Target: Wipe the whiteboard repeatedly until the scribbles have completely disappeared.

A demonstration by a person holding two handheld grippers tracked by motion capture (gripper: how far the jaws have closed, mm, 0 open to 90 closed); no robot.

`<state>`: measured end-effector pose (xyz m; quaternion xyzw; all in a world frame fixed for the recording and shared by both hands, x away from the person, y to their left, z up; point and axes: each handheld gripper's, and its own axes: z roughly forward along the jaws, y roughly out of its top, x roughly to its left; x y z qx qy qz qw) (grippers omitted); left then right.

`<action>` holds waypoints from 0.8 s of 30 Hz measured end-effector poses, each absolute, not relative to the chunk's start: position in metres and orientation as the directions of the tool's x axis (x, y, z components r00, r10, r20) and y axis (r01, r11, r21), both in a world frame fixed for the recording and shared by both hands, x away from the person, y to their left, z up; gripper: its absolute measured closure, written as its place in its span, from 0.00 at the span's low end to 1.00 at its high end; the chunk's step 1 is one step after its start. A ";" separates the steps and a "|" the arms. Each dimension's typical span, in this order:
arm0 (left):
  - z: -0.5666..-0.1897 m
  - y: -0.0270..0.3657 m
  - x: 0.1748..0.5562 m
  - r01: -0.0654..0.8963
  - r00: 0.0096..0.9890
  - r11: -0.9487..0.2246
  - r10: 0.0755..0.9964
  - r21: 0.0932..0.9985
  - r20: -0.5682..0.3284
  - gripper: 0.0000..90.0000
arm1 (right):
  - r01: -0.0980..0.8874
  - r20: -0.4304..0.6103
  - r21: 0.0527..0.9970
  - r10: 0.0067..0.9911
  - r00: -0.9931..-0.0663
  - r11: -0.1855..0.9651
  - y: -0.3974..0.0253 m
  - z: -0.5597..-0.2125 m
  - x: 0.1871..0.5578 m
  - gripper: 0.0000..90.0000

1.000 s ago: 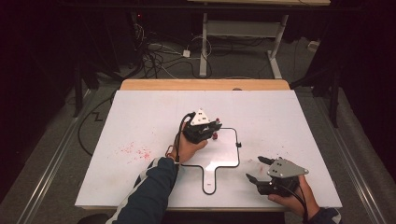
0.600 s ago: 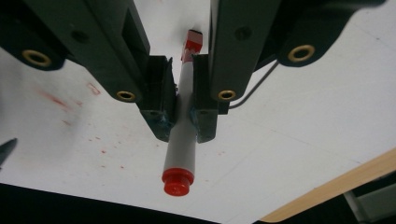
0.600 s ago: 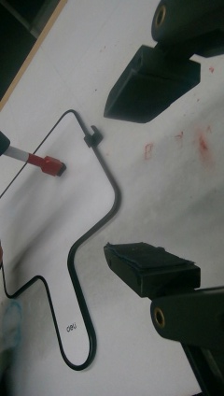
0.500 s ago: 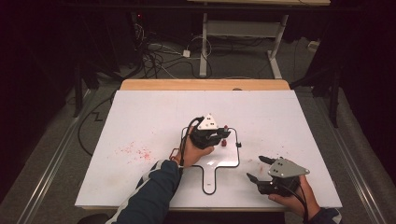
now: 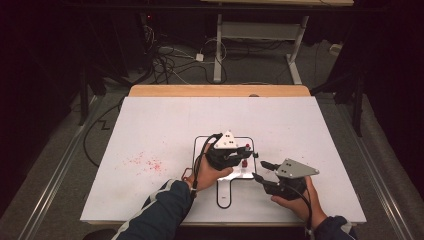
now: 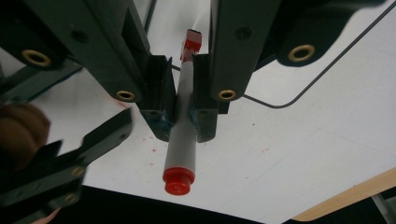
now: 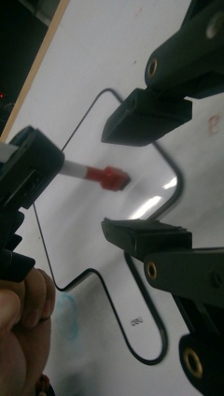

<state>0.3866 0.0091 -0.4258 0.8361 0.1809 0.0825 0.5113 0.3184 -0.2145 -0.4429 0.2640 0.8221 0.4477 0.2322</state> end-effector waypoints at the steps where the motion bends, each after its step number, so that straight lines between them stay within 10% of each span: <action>1: -0.424 0.009 0.385 0.221 0.921 -0.406 0.386 0.887 -0.053 0.87 | 0.228 -0.149 0.857 0.644 -0.750 0.463 -0.210 -0.444 0.321 0.60; 24: -0.418 0.006 0.369 0.223 0.924 -0.350 0.372 0.910 -0.084 0.87 | 0.194 -0.138 0.892 0.657 -0.741 0.408 -0.196 -0.442 0.335 0.90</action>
